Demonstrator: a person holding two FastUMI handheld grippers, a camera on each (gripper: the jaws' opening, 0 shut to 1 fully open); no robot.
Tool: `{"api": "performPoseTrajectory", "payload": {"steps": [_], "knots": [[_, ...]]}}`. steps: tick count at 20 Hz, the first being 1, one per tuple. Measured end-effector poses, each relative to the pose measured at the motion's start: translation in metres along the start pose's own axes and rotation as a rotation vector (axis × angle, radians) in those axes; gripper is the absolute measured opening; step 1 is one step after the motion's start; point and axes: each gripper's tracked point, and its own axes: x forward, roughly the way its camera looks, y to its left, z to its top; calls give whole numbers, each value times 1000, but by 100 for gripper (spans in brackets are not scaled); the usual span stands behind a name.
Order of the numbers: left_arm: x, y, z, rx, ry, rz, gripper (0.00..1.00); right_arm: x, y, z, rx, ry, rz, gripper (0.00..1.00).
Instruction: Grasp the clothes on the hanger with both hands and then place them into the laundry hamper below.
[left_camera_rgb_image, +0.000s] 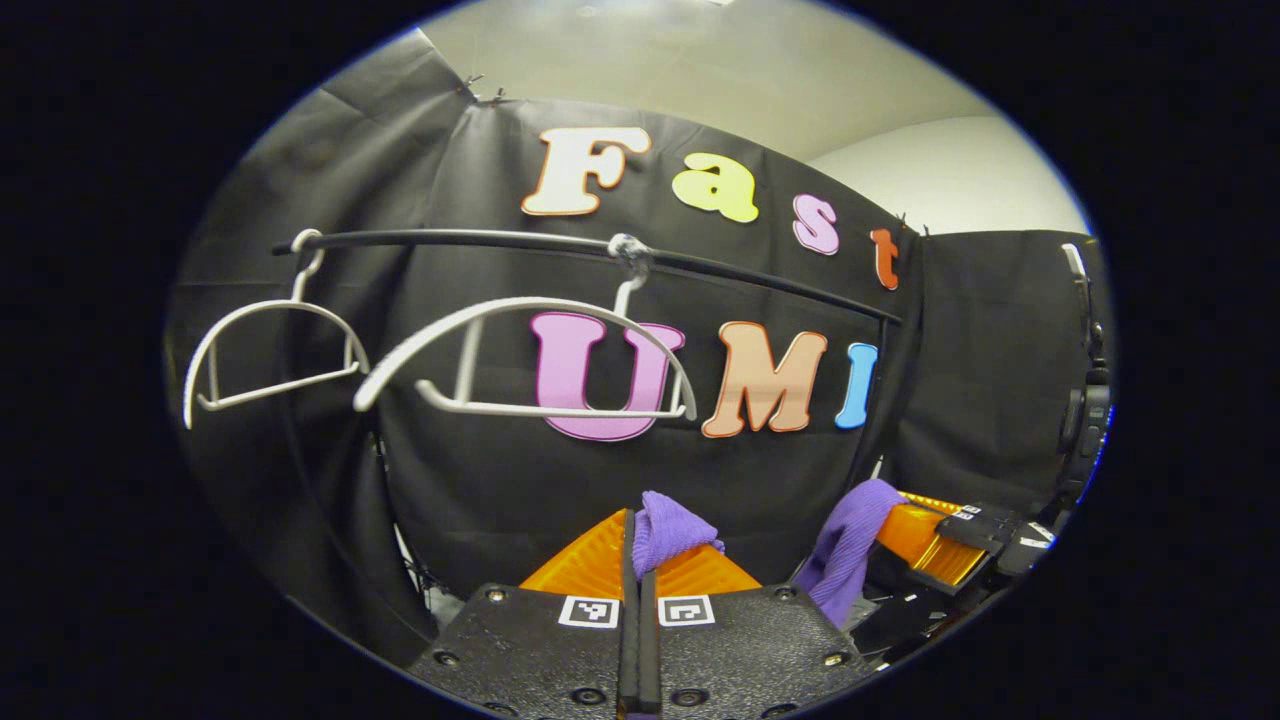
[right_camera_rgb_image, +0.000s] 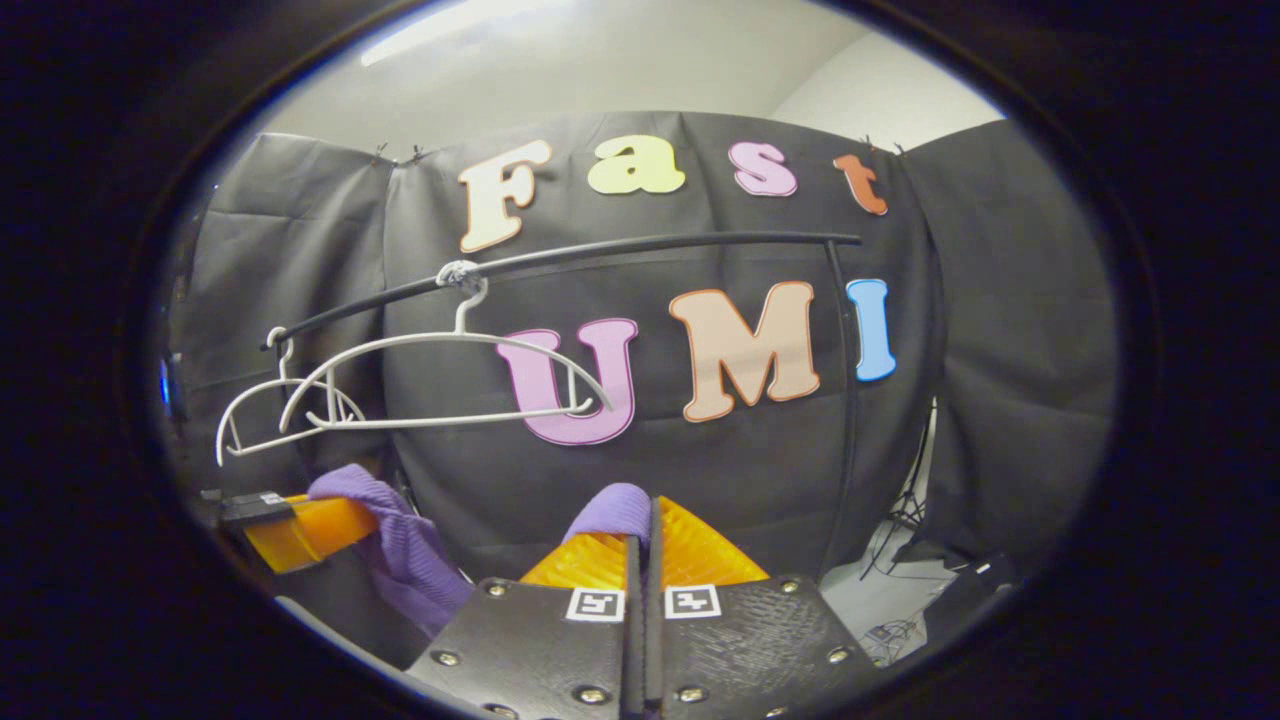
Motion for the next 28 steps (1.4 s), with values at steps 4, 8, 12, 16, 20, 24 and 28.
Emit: {"api": "performPoseTrajectory", "payload": {"steps": [4, 8, 12, 16, 20, 24, 28], "knots": [[52, -4, -32, 55, 42, -29, 0, 36, 1, -24, -14, 30, -16, 1], [100, 9, -89, 56, 129, -39, 0, 78, -9, -83, 22, 139, -41, 1], [135, 27, -151, 89, 239, -29, 0, 112, -17, -150, -10, 263, -70, 1], [159, 47, -203, 90, 337, -11, 0, 135, -30, -213, -16, 372, -97, 1], [172, 63, -257, 132, 408, -16, 0, 150, -38, -275, 0, 476, -125, 1], [178, 77, -316, 147, 508, -7, 1, 154, -41, -332, -3, 572, -136, 1], [188, 78, -365, 144, 564, -12, 1, 156, -56, -384, -11, 628, -170, 1]]}}
